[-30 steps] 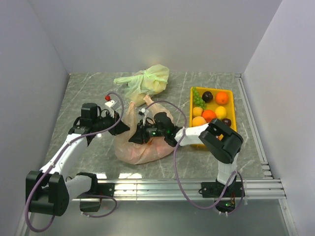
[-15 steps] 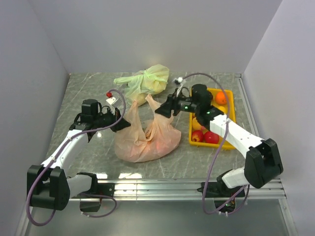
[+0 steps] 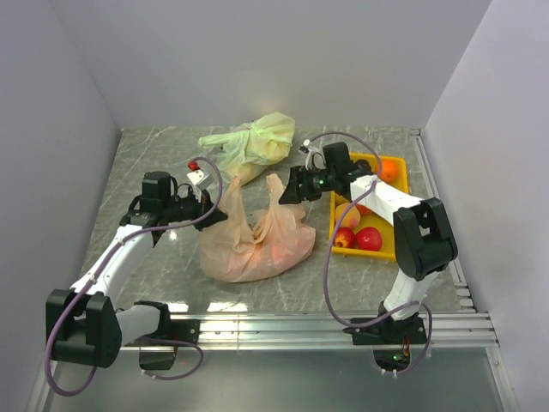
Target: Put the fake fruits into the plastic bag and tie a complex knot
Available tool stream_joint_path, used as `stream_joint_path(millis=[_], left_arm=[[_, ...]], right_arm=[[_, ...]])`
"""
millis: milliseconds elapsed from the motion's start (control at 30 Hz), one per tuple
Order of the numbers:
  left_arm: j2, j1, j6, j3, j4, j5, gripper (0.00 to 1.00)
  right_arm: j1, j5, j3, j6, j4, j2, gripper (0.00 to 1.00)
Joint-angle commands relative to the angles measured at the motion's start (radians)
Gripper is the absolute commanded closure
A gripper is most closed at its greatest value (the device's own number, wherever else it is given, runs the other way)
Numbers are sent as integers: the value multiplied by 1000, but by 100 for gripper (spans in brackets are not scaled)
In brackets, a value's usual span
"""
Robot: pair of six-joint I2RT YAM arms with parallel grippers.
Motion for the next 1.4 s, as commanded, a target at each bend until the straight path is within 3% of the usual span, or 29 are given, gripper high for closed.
stream_joint_path(millis=[0, 367, 433, 500, 833, 900, 933, 1067, 1167, 1367], left_arm=[[-11, -6, 62, 52, -21, 38, 99], [-4, -7, 84, 54, -19, 58, 99], [-1, -9, 91, 57, -25, 62, 99], [4, -9, 105, 66, -35, 64, 99], [33, -19, 125, 98, -50, 65, 99], [39, -22, 128, 106, -50, 65, 99], [41, -27, 128, 110, -55, 70, 99], [64, -90, 232, 153, -137, 66, 100], [82, -176, 271, 182, -154, 15, 100], [174, -231, 219, 236, -89, -13, 99]], right_arm=[[-20, -28, 69, -36, -51, -13, 22], [-134, -70, -8, 11, -5, -108, 19], [-132, -76, -7, 10, -25, -75, 18], [-131, -119, -2, 19, -19, -24, 11], [-70, -222, 81, 100, 87, 116, 12], [-59, -259, 85, 120, 105, 135, 34], [-57, -268, 85, 143, 131, 136, 54], [-27, -289, 87, 74, 127, 91, 79], [13, -318, 124, -28, 35, 83, 94], [45, -413, 119, -140, -11, 41, 97]])
